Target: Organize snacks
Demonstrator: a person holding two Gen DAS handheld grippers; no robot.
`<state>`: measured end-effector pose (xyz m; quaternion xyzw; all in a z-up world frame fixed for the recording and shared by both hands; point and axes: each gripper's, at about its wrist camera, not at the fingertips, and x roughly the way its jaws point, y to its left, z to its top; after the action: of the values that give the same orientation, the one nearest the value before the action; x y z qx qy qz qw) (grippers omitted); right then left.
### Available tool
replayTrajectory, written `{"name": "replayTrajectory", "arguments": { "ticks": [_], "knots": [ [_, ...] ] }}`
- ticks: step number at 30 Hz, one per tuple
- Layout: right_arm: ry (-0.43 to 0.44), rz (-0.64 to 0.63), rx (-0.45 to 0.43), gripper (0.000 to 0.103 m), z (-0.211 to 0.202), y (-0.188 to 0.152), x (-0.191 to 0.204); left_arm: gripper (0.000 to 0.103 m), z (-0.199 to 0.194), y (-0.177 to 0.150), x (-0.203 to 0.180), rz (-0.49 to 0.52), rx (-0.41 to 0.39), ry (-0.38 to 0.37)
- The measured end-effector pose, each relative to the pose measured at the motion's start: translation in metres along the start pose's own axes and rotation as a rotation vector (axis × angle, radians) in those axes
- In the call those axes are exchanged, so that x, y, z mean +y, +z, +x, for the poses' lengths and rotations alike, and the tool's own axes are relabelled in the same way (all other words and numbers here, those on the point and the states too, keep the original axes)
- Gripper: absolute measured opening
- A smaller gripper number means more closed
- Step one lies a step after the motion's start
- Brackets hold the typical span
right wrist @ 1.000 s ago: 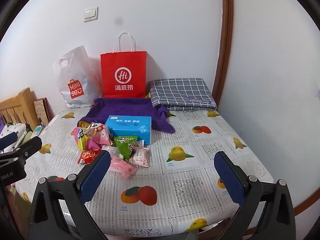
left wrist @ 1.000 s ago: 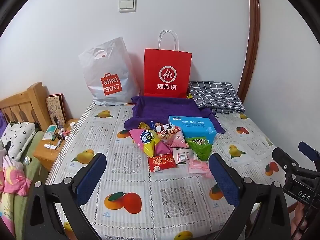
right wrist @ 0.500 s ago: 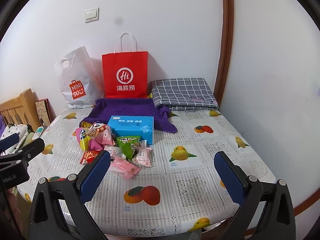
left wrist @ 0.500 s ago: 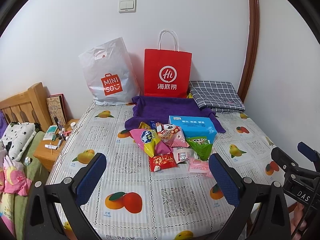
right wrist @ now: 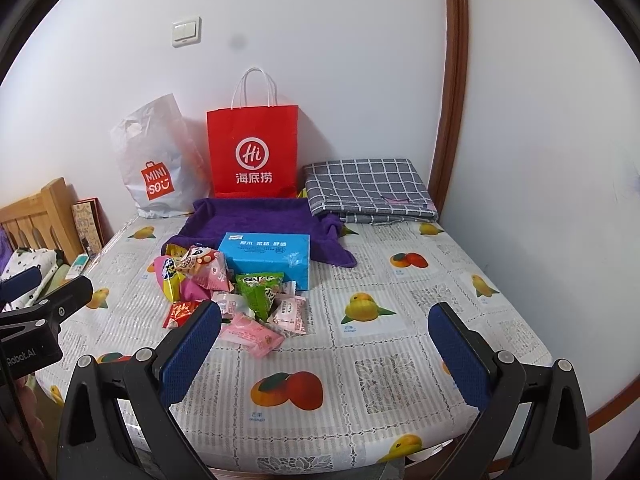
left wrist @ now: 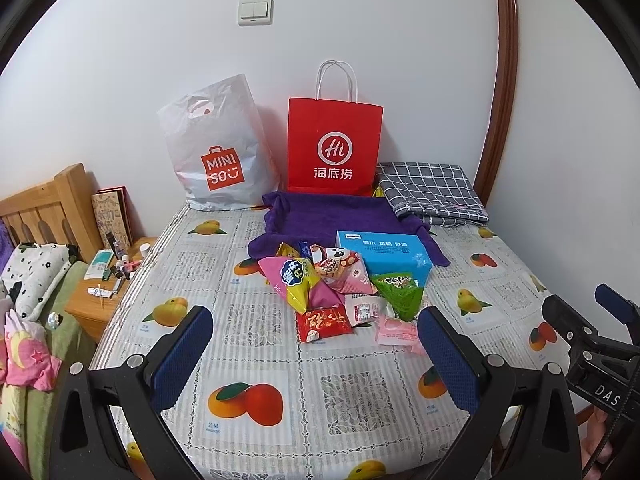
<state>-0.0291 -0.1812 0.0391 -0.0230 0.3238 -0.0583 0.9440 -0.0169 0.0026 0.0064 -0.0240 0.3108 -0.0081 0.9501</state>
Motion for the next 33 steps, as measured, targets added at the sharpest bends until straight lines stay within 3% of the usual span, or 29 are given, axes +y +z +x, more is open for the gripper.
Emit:
{"name": "replayTrajectory", "arguments": {
  "ticks": [33],
  "knots": [
    [-0.001, 0.015, -0.013, 0.102, -0.0049, 0.0027, 0.0006, 0.103, -0.0004, -0.0004, -0.0032, 0.002, -0.006, -0.001]
  ]
}}
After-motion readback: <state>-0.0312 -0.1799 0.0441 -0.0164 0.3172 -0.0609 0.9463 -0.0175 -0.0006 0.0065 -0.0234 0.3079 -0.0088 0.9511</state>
